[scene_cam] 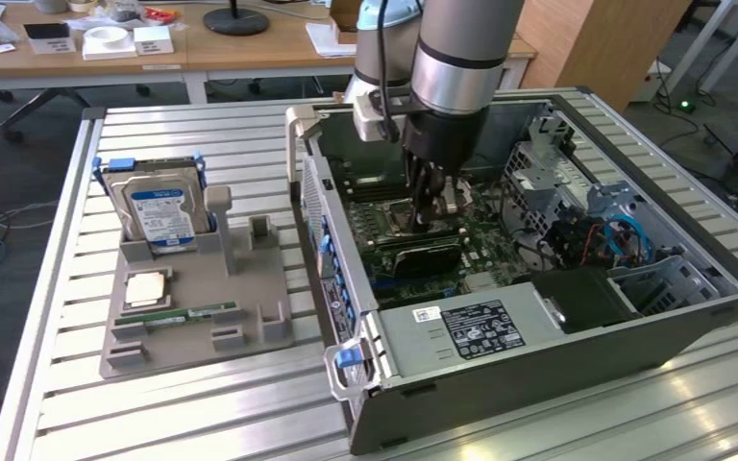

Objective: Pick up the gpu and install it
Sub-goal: 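Press down on the gpu until it lock into place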

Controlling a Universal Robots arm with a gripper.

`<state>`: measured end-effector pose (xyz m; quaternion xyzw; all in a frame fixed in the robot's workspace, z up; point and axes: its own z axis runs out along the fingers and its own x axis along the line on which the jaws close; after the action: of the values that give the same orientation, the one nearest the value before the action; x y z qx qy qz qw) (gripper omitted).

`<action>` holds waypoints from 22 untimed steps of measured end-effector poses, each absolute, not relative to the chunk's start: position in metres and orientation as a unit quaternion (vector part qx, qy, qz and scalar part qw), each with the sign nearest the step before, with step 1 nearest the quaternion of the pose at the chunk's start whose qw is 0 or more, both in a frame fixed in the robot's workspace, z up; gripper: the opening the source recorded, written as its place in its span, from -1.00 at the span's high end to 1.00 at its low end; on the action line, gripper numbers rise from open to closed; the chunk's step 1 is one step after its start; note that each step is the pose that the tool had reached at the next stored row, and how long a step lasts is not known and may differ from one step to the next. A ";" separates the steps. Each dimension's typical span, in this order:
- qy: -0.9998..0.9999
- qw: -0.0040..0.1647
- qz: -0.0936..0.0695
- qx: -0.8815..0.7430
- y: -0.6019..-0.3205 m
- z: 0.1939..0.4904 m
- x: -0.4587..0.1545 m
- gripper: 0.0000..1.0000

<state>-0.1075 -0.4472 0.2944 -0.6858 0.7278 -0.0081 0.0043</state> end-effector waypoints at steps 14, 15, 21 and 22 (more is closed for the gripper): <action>0.728 0.002 -0.011 -0.686 -0.446 0.328 -0.107 0.79; 0.728 0.002 -0.011 -0.686 -0.446 0.330 -0.107 0.79; 0.728 0.001 -0.013 -0.686 -0.445 0.341 -0.107 0.79; 0.728 0.000 -0.013 -0.686 -0.445 0.343 -0.107 0.79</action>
<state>-0.1075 -0.4452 0.3425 -0.6857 0.7277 -0.0129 0.0005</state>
